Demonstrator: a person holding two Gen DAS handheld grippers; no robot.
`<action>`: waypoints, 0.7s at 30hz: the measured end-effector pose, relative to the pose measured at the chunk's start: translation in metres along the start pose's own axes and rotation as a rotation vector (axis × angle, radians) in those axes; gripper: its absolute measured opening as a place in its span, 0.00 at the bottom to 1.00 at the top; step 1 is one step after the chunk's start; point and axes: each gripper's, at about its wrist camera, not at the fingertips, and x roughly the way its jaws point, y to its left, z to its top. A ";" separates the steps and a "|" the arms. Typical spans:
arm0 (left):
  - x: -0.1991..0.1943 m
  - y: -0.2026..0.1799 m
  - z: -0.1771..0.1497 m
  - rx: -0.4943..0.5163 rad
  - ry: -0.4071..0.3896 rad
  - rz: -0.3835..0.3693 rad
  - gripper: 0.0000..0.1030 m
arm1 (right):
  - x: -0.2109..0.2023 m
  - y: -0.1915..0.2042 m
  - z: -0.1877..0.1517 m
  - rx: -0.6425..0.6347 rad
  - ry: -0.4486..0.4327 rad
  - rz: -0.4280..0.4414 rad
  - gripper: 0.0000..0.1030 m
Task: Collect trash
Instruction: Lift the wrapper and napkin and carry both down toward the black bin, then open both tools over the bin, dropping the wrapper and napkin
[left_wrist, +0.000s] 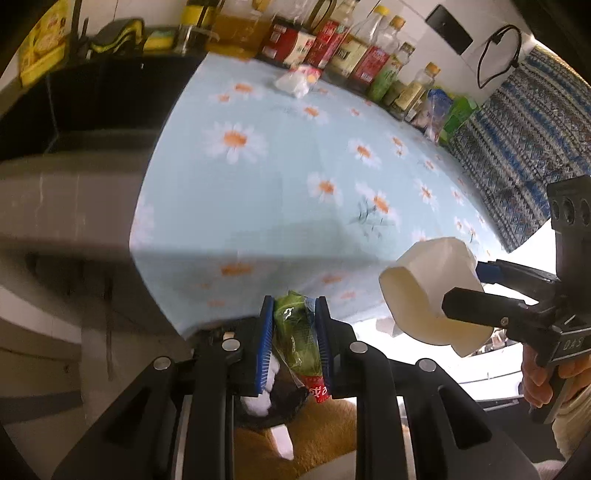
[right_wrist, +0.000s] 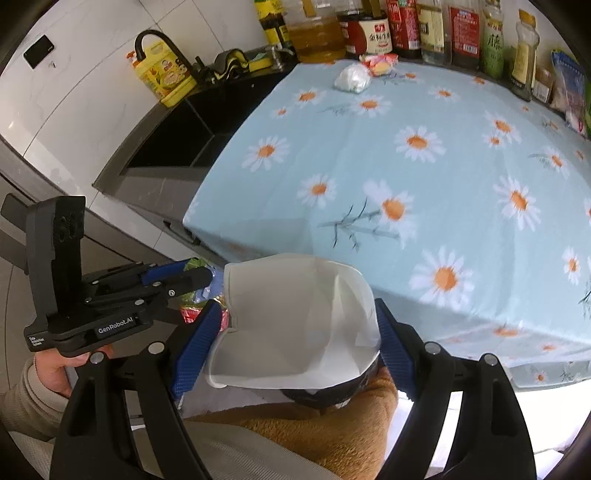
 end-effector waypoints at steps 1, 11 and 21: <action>0.002 0.001 -0.004 -0.003 0.009 -0.001 0.20 | 0.003 0.001 -0.004 0.000 0.009 0.003 0.78; 0.032 0.021 -0.044 -0.070 0.120 0.013 0.20 | 0.038 -0.005 -0.035 0.016 0.108 0.014 0.78; 0.075 0.043 -0.075 -0.146 0.238 0.014 0.20 | 0.073 -0.014 -0.065 0.042 0.200 0.014 0.78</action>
